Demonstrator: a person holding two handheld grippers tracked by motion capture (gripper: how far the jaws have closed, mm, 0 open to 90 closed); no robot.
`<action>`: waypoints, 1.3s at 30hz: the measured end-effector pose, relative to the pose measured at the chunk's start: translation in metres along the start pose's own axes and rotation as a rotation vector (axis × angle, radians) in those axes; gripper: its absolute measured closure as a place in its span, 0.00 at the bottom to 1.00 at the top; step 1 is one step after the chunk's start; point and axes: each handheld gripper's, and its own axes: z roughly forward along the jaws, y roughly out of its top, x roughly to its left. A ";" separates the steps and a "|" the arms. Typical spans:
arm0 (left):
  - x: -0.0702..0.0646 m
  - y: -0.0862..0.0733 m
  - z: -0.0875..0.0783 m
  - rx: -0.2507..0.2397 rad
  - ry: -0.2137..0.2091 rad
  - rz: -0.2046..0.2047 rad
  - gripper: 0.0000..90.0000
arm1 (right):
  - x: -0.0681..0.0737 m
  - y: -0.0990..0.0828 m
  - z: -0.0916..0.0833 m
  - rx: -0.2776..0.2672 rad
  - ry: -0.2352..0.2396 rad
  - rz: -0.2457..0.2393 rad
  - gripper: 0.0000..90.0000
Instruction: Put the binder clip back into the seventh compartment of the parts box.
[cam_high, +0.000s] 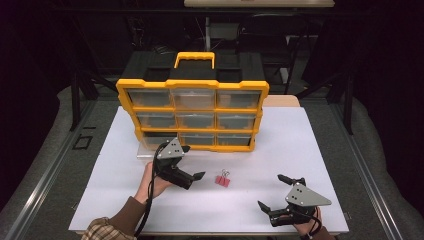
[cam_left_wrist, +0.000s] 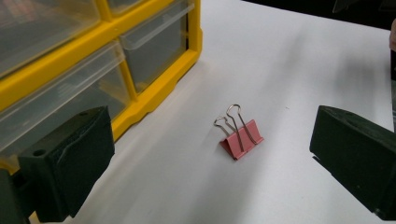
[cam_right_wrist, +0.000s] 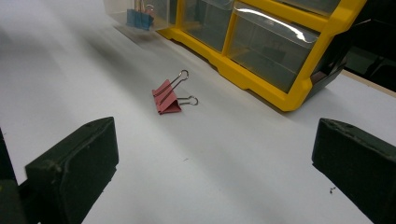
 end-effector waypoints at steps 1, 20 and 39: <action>-0.001 0.000 0.002 0.000 -0.007 0.002 0.00 | 0.000 0.000 0.000 0.003 0.000 0.000 0.00; -0.012 -0.002 0.045 0.042 -0.087 -0.001 0.00 | -0.001 -0.001 0.000 0.005 -0.004 0.004 0.00; -0.014 -0.007 0.084 0.123 -0.144 0.006 0.20 | 0.000 -0.002 -0.002 0.015 -0.002 0.003 0.00</action>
